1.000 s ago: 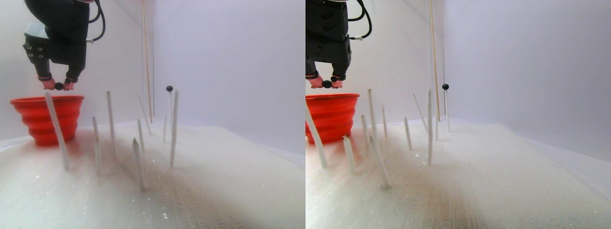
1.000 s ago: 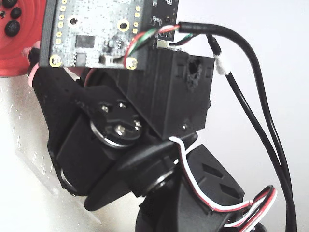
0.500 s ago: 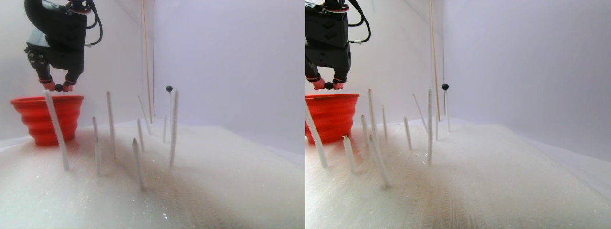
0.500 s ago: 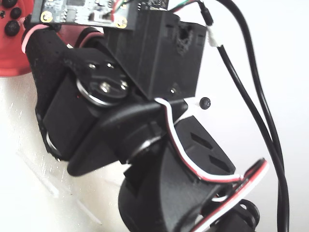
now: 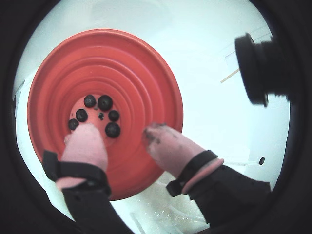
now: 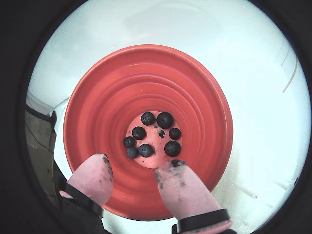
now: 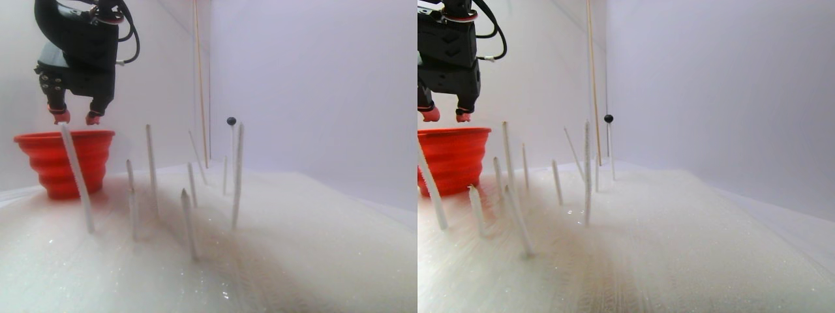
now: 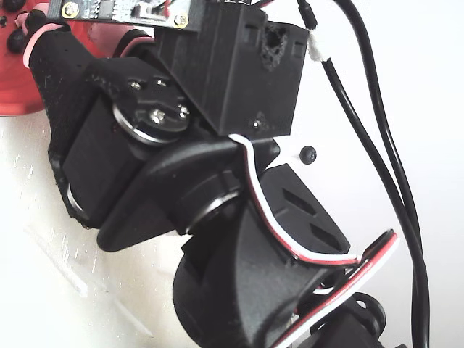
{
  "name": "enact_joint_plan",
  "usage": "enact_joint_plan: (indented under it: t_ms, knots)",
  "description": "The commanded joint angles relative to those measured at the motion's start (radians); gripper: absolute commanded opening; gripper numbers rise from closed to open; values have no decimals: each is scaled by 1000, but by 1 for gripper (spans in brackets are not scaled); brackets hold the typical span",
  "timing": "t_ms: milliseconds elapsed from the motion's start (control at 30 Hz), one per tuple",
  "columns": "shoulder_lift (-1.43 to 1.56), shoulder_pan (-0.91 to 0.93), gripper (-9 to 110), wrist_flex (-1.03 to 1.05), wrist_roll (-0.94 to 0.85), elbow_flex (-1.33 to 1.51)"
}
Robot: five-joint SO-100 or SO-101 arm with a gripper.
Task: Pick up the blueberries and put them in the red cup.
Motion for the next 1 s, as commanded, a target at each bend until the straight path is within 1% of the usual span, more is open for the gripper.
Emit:
enact_joint_plan:
  t_ms: [0,400,967]
  knots:
    - [114,-15,17,-25,-2,-6]
    - [229,25,17,-15,-31,103]
    - [407,77,16,49,-49,229]
